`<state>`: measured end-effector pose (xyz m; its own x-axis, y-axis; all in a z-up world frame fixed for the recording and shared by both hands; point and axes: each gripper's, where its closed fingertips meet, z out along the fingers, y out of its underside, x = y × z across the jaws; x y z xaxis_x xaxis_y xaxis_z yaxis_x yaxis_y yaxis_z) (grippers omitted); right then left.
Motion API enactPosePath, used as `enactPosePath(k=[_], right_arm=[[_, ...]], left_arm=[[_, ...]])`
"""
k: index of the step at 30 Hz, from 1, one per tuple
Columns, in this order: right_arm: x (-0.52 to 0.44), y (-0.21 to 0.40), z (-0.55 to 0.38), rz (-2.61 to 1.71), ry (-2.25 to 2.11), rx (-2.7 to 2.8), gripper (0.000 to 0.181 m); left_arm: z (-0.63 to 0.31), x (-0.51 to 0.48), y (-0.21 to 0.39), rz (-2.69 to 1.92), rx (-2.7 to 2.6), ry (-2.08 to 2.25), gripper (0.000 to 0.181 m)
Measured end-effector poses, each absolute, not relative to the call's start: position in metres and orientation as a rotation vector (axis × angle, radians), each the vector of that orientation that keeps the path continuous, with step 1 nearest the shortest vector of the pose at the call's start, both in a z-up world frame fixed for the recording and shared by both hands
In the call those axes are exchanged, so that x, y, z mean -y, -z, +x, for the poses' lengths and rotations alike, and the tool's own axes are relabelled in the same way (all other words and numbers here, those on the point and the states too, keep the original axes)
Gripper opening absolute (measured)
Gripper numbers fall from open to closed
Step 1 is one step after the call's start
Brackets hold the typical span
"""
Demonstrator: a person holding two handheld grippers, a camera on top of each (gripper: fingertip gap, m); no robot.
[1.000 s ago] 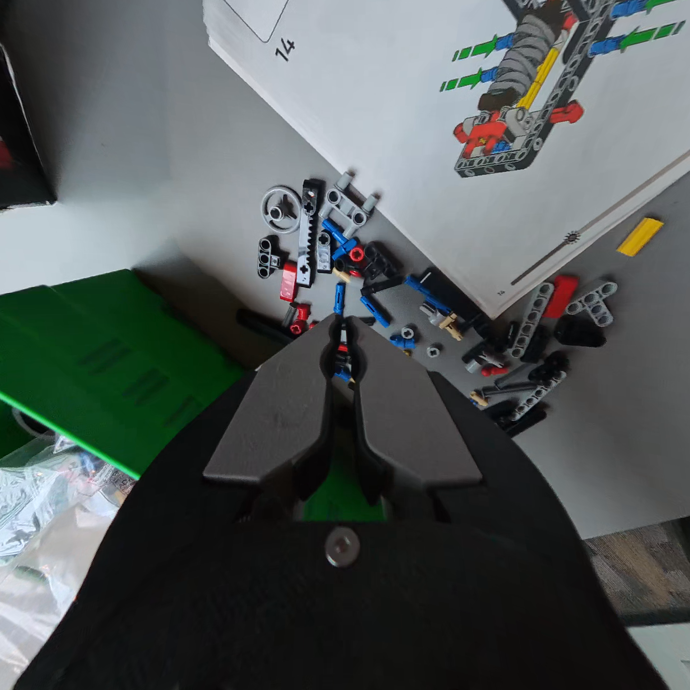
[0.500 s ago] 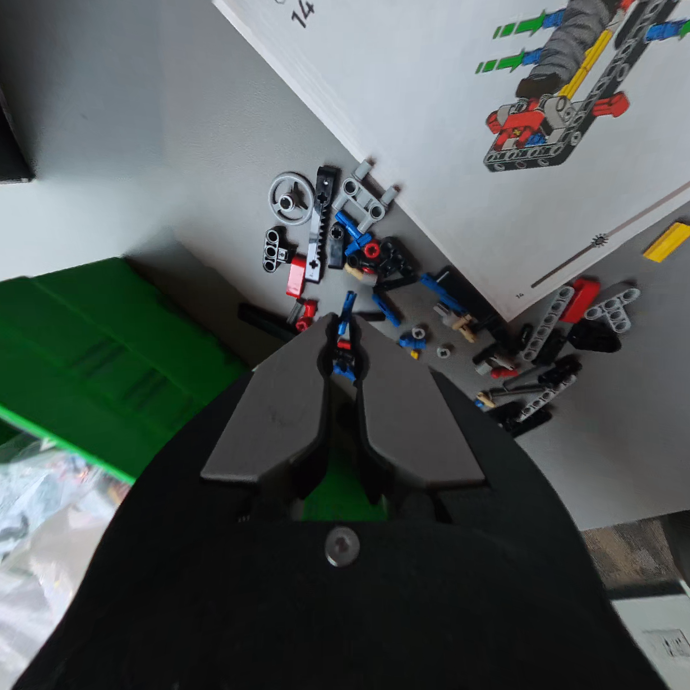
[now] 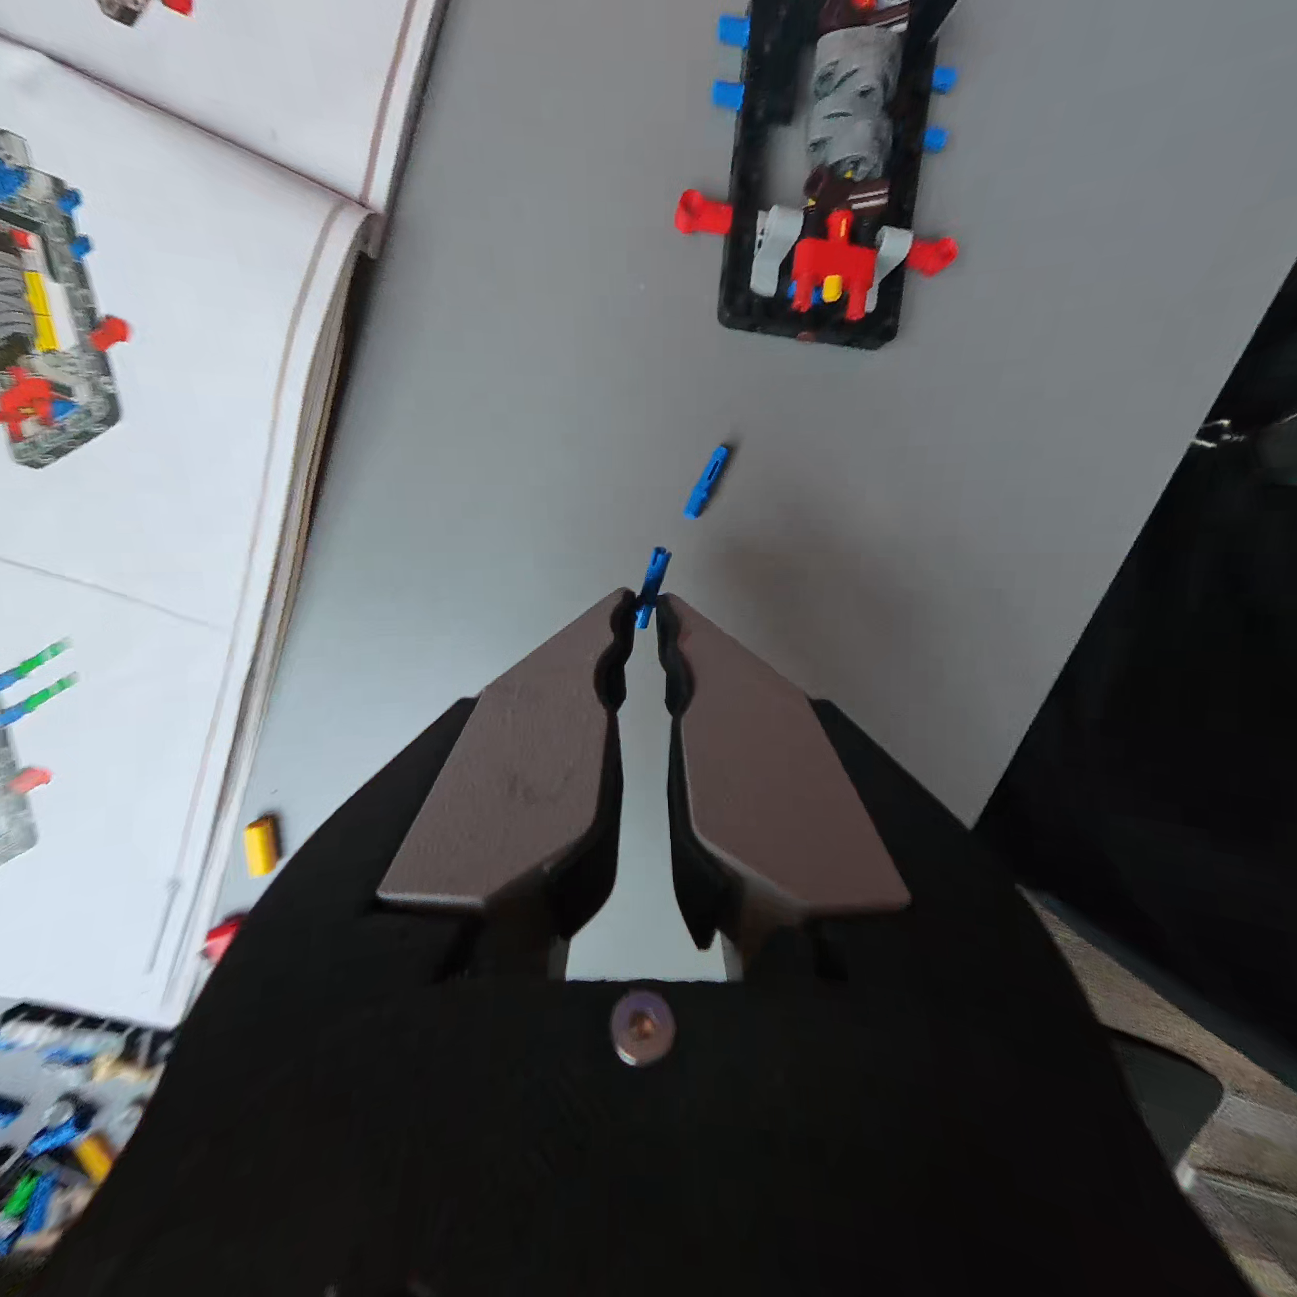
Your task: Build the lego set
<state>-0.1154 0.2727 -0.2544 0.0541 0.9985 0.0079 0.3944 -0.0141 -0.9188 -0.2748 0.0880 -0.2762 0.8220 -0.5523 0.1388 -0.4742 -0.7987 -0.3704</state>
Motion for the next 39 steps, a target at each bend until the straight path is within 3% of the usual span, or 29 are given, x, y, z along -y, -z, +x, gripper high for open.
enactPosePath(k=[5,12,15,20,32,39], right_arm=[[-0.268,0.254,-0.117,-1.513,-0.944,1.481,0.052],[-0.256,0.258,-0.120,-1.462,-0.885,1.553,0.052],[-0.257,0.258,-0.118,-1.467,-0.890,1.548,0.052],[-0.257,0.255,-0.119,-1.468,-0.918,1.537,0.052],[-0.263,0.257,-0.119,-1.518,-0.962,1.496,0.052],[-0.265,0.256,-0.119,-1.529,-0.978,1.483,0.052]], left_arm=[[-0.281,-0.093,0.306,-2.762,-0.779,0.205,0.004],[-0.297,-0.095,0.275,-2.736,-0.700,0.237,0.013],[-0.360,-0.091,0.245,-2.751,-0.595,-0.013,0.000],[-0.509,-0.066,0.217,-2.907,-0.193,-0.293,0.008],[-0.554,-0.071,0.294,-3.059,-0.060,-0.049,0.003],[-0.560,-0.071,0.304,-3.056,-0.012,0.000,0.000]])
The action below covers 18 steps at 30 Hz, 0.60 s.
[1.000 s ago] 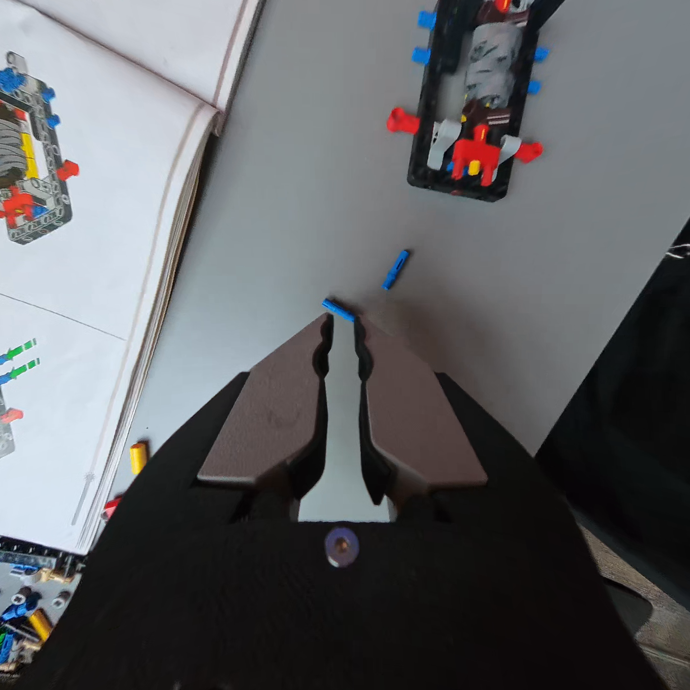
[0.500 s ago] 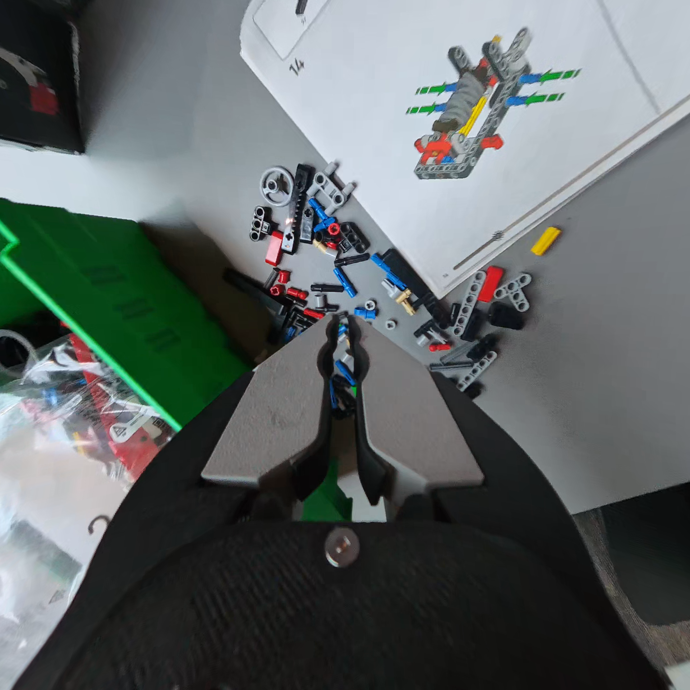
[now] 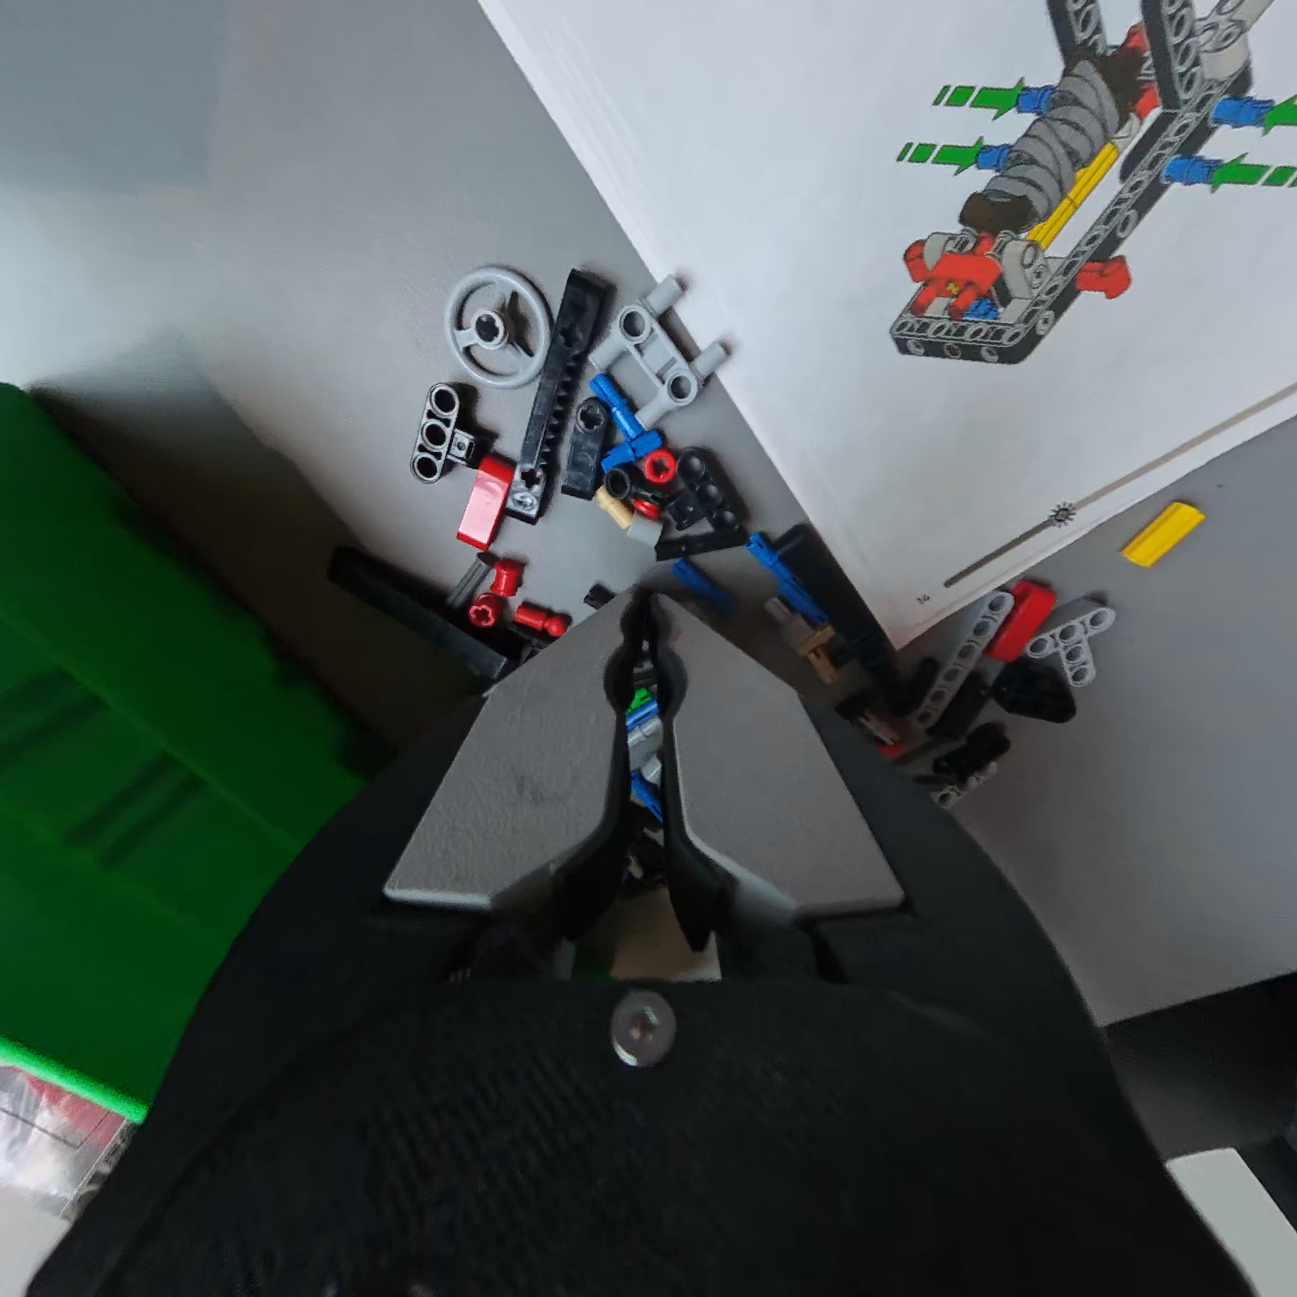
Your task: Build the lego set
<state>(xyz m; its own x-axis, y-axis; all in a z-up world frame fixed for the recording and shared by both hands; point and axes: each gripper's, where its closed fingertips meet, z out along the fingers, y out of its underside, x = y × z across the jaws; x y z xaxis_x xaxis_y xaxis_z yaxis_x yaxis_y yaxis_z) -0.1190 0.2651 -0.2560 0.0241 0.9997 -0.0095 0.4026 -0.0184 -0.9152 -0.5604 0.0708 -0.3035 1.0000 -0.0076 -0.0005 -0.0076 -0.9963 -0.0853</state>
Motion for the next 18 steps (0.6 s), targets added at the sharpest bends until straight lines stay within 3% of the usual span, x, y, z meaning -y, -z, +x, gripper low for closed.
enactPosePath(k=[15,18], right_arm=[[-0.263,0.256,-0.118,-1.508,-0.947,1.501,0.051],[-0.263,0.257,-0.118,-1.504,-0.942,1.508,0.051]], left_arm=[[-0.544,-0.079,0.299,-3.007,0.110,0.116,0.000],[-0.546,-0.075,0.300,-3.037,0.123,0.103,0.007]])
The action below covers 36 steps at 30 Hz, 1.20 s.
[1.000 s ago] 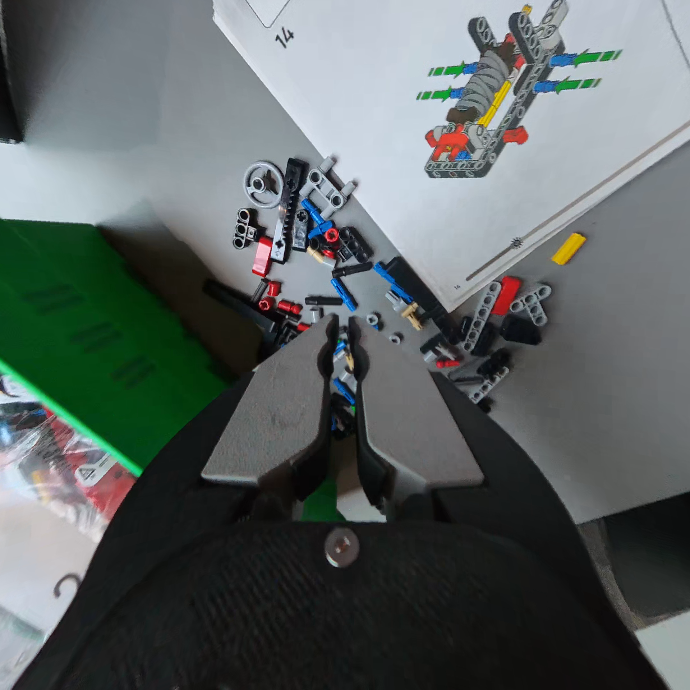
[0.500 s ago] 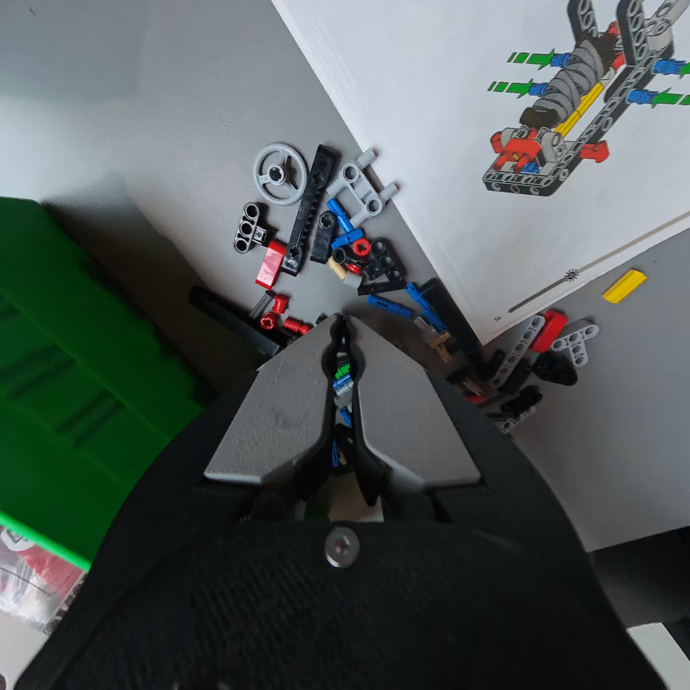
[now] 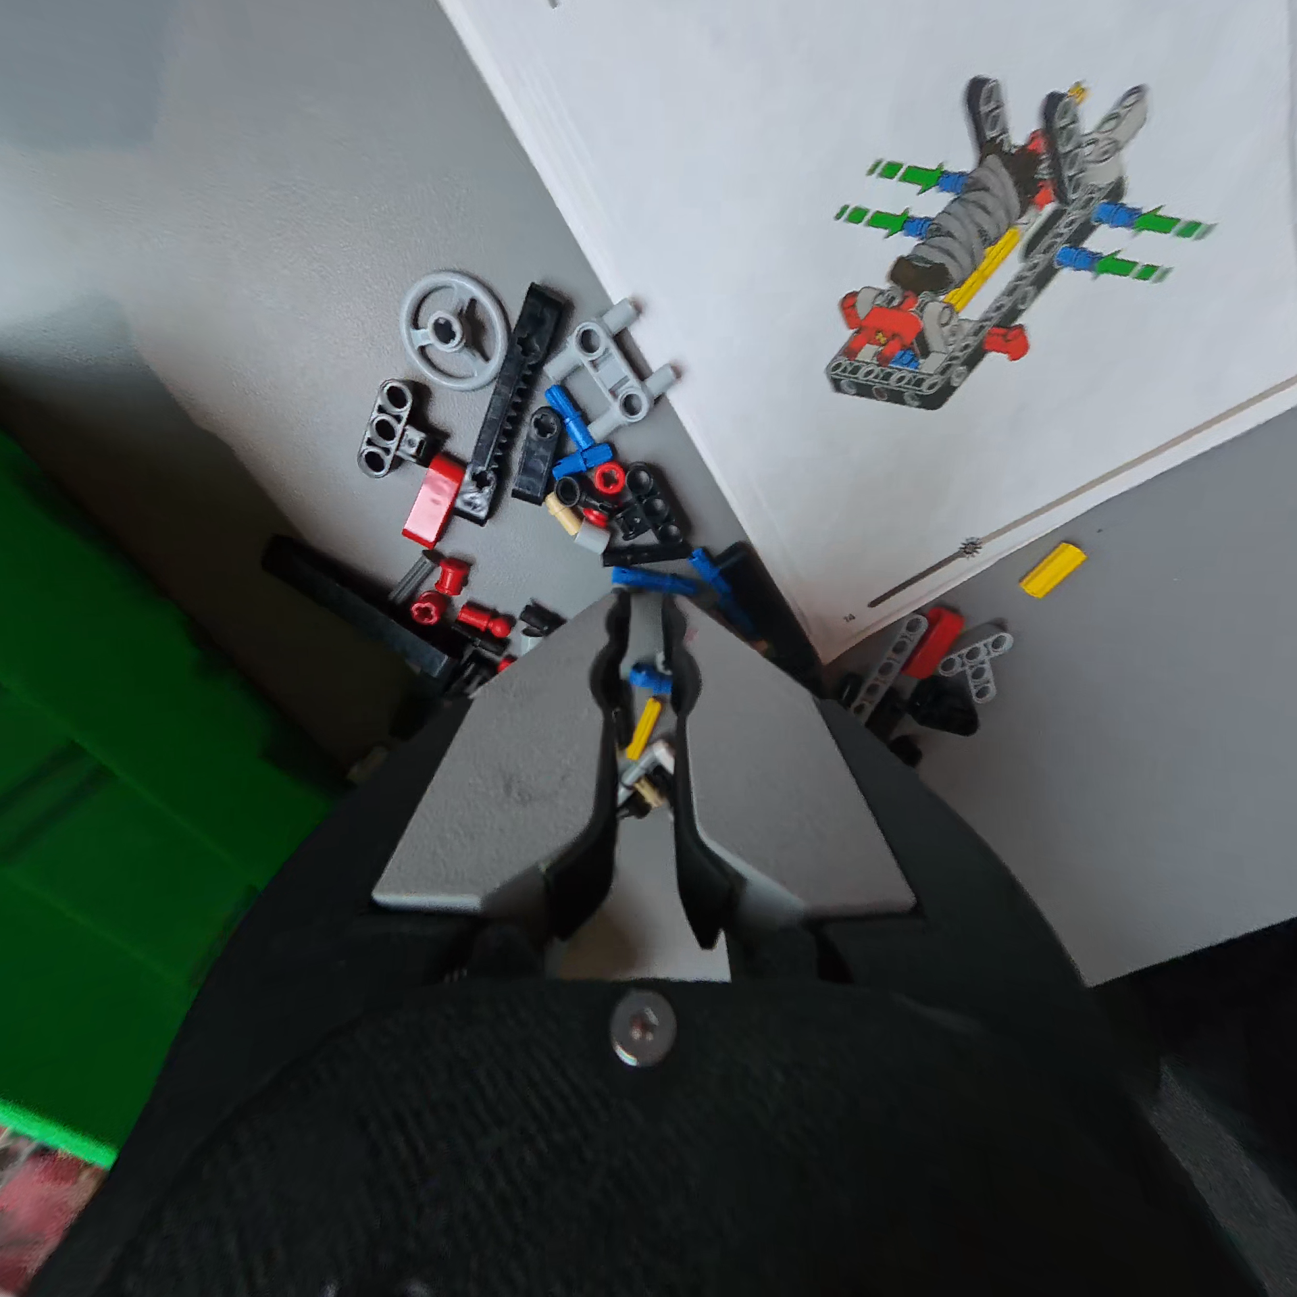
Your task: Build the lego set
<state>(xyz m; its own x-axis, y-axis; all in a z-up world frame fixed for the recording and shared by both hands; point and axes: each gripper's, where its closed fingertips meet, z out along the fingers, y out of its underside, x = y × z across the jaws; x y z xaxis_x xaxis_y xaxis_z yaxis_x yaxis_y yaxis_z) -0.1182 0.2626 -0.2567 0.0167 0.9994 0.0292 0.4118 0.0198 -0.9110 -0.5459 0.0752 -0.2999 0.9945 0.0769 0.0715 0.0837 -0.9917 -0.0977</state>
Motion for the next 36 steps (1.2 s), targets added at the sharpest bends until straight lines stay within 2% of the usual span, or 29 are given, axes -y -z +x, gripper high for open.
enactPosePath(k=[8,10,12,17,19,25,27,36], right_arm=[[-0.262,0.257,-0.118,-1.502,-0.937,1.513,0.051],[-0.262,0.257,-0.118,-1.501,-0.937,1.514,0.051],[-0.262,0.258,-0.119,-1.500,-0.934,1.519,0.051],[-0.262,0.258,-0.118,-1.500,-0.932,1.516,0.050],[-0.262,0.257,-0.118,-1.502,-0.937,1.513,0.050],[-0.261,0.257,-0.118,-1.494,-0.931,1.521,0.051],[-0.261,0.257,-0.118,-1.492,-0.931,1.523,0.050],[-0.262,0.258,-0.117,-1.497,-0.924,1.519,0.050]], left_arm=[[-0.558,-0.071,0.291,-3.029,0.055,-0.010,0.004],[-0.551,-0.074,0.290,-3.004,0.177,0.109,0.007],[-0.549,-0.077,0.292,-2.983,0.351,0.182,0.000],[-0.550,-0.084,0.294,-2.933,0.474,0.201,0.021],[-0.545,-0.084,0.298,-2.937,0.485,0.243,0.021],[-0.547,-0.077,0.302,-2.981,0.453,0.183,0.014],[-0.547,-0.071,0.303,-3.028,0.388,0.148,0.003],[-0.553,-0.064,0.289,-3.074,0.166,-0.045,0.002]])
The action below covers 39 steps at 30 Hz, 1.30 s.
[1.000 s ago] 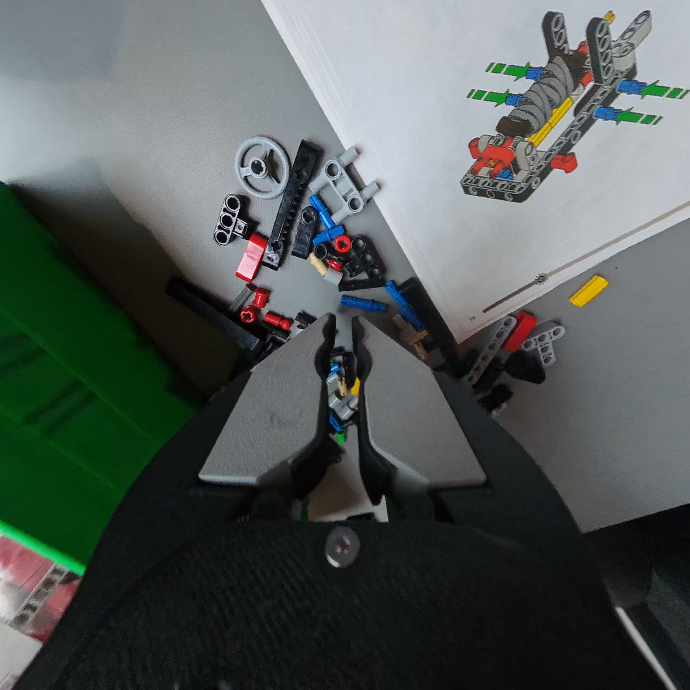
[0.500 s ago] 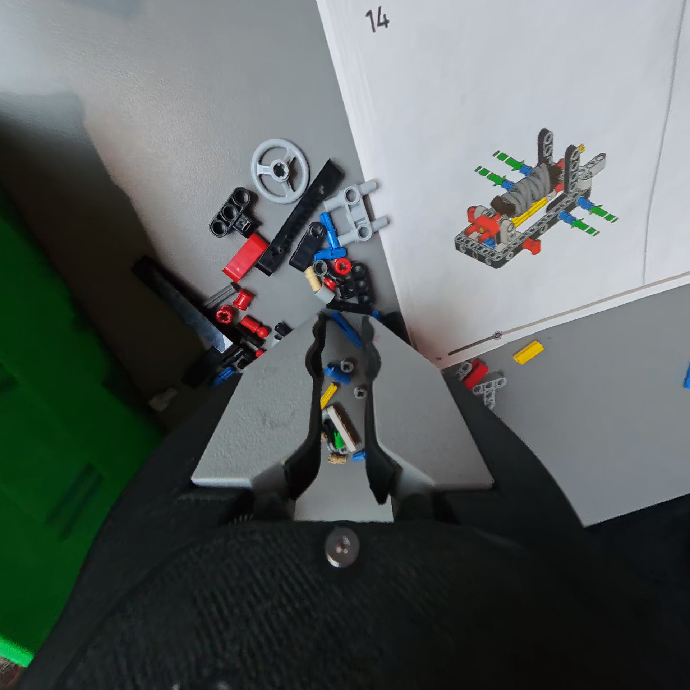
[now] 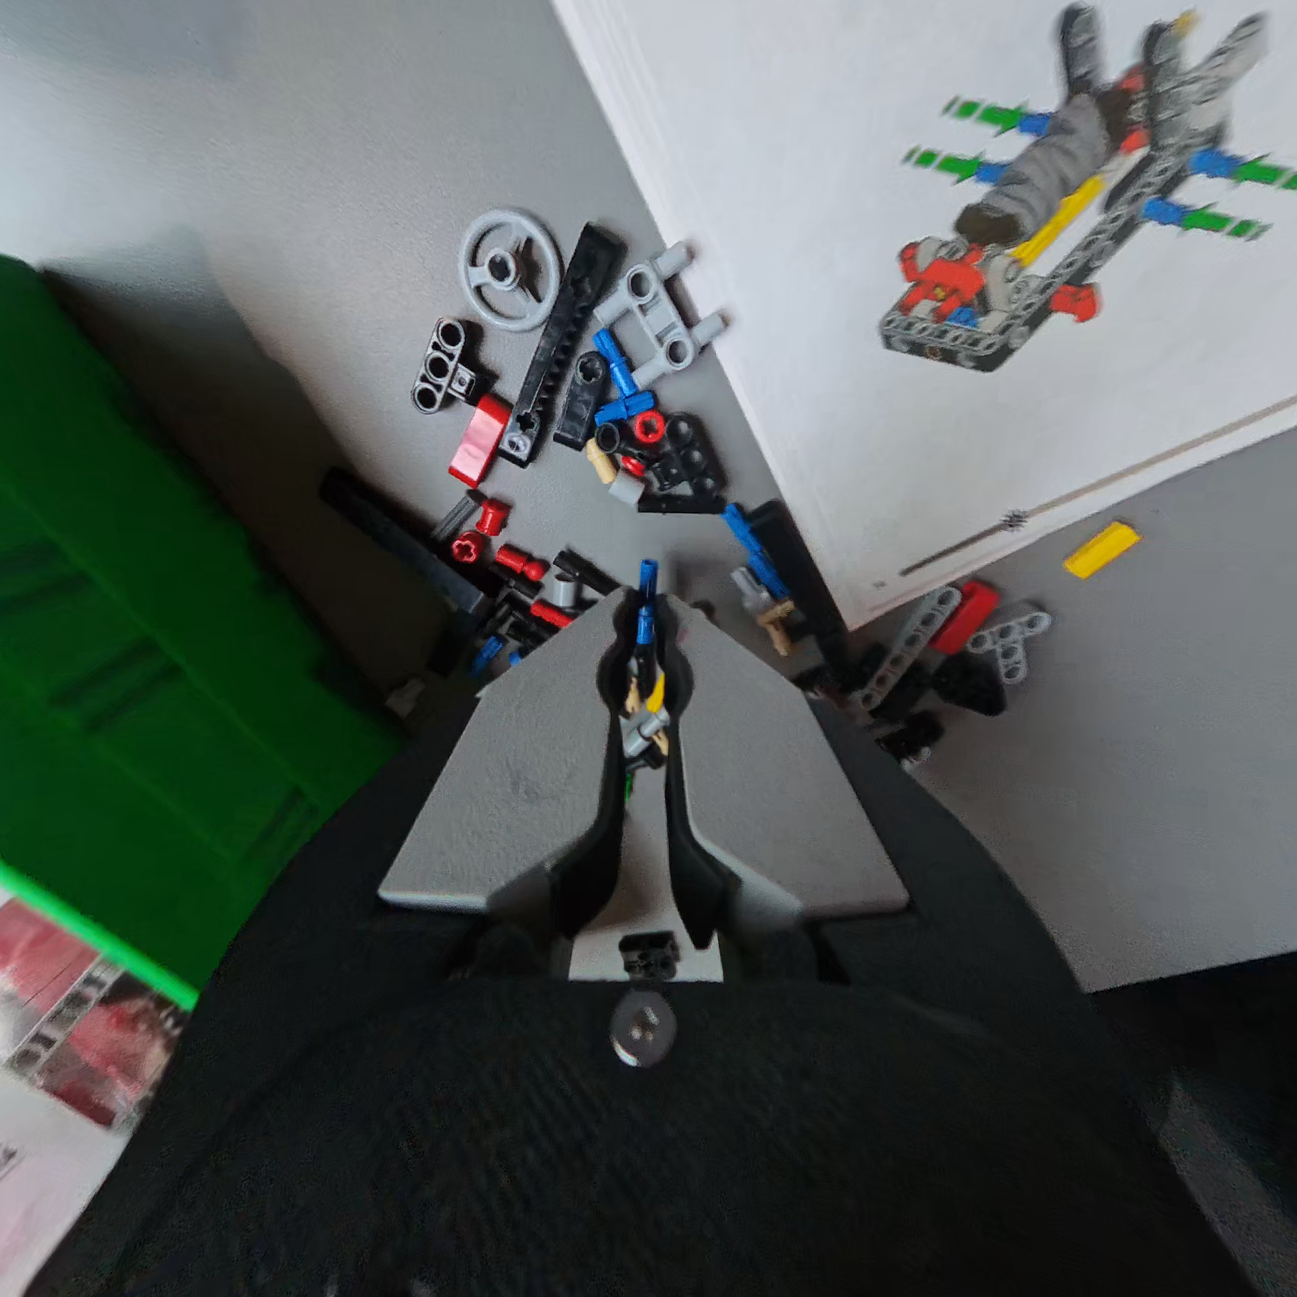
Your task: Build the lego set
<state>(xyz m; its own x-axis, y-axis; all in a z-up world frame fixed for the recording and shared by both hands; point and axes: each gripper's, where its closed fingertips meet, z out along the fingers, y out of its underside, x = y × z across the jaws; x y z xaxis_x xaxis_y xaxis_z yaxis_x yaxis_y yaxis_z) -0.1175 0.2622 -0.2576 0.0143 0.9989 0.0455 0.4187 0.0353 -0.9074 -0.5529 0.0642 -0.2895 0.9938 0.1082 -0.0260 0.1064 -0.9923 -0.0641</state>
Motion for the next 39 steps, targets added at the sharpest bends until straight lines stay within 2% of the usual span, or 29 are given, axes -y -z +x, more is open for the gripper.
enactPosePath(k=[2,5,11,14,16,18,22,28,31,36,39], right_arm=[[-0.263,0.257,-0.117,-1.499,-0.930,1.512,0.050],[-0.264,0.257,-0.118,-1.505,-0.933,1.510,0.050],[-0.264,0.258,-0.118,-1.503,-0.920,1.512,0.050],[-0.264,0.257,-0.117,-1.503,-0.923,1.505,0.050],[-0.264,0.257,-0.117,-1.501,-0.922,1.504,0.050],[-0.263,0.257,-0.117,-1.500,-0.918,1.509,0.050],[-0.263,0.258,-0.117,-1.495,-0.911,1.515,0.050],[-0.264,0.258,-0.119,-1.506,-0.924,1.512,0.050],[-0.265,0.260,-0.119,-1.522,-0.921,1.510,0.050],[-0.269,0.259,-0.118,-1.534,-0.918,1.483,0.050],[-0.270,0.258,-0.118,-1.539,-0.916,1.472,0.050]], left_arm=[[-0.531,-0.074,0.265,-2.992,0.124,0.009,0.002],[-0.443,-0.086,0.238,-2.877,-0.141,0.238,0.001],[-0.310,-0.084,0.280,-2.801,-0.628,0.270,0.002],[-0.302,-0.084,0.305,-2.845,-0.693,0.202,0.002],[-0.297,-0.090,0.300,-2.804,-0.691,0.223,0.005],[-0.301,-0.093,0.294,-2.793,-0.667,0.211,0.012],[-0.332,-0.084,0.272,-2.795,-0.596,0.159,0.013],[-0.490,-0.060,0.227,-2.866,-0.095,-0.136,0.020],[-0.519,-0.056,0.240,-2.912,0.037,-0.021,0.014],[-0.525,-0.065,0.277,-3.005,-0.105,-0.041,0.008],[-0.530,-0.071,0.292,-3.031,-0.088,-0.009,0.012]])
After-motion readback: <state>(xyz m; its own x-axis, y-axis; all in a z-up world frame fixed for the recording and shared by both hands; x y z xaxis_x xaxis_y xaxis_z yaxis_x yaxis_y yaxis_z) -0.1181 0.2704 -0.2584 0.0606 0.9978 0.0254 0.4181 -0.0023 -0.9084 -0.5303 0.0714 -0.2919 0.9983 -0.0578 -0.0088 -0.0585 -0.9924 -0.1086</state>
